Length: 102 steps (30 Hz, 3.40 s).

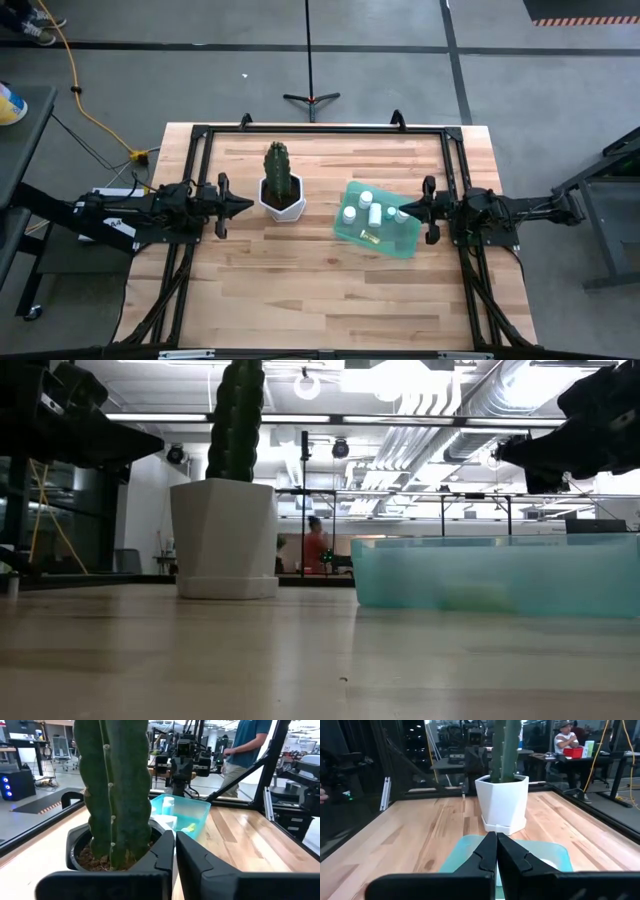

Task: Pick and place pill bottles into a basket
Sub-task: Return to Home Position

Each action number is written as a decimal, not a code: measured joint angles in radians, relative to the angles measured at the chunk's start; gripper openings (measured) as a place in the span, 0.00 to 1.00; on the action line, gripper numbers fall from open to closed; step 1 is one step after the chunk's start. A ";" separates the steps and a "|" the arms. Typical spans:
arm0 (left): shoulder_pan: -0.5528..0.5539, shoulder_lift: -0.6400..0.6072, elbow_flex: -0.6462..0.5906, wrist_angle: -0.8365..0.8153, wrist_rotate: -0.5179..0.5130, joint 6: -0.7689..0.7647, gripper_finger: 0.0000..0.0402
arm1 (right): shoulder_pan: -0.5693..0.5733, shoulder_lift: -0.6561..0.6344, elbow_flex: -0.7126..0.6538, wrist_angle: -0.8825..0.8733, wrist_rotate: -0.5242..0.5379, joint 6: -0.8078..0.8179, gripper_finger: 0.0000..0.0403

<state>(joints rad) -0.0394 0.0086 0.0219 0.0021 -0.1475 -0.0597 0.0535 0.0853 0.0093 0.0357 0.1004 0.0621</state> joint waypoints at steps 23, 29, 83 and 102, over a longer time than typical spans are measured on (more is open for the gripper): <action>0.000 0.000 0.000 0.000 0.000 0.002 0.16 | -0.003 0.000 0.000 -0.002 -0.003 0.008 0.01; 0.000 0.000 0.000 0.001 0.000 0.002 0.16 | -0.003 0.000 0.000 -0.002 -0.003 0.008 0.00; 0.000 0.000 0.002 0.001 0.000 0.002 0.16 | -0.003 -0.001 -0.001 -0.002 -0.003 0.008 0.00; 0.000 0.000 0.002 0.001 0.001 0.002 0.16 | -0.003 -0.001 -0.001 -0.003 -0.003 0.008 0.02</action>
<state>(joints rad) -0.0393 0.0086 0.0235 0.0029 -0.1469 -0.0578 0.0505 0.0845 0.0086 0.0330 0.0975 0.0700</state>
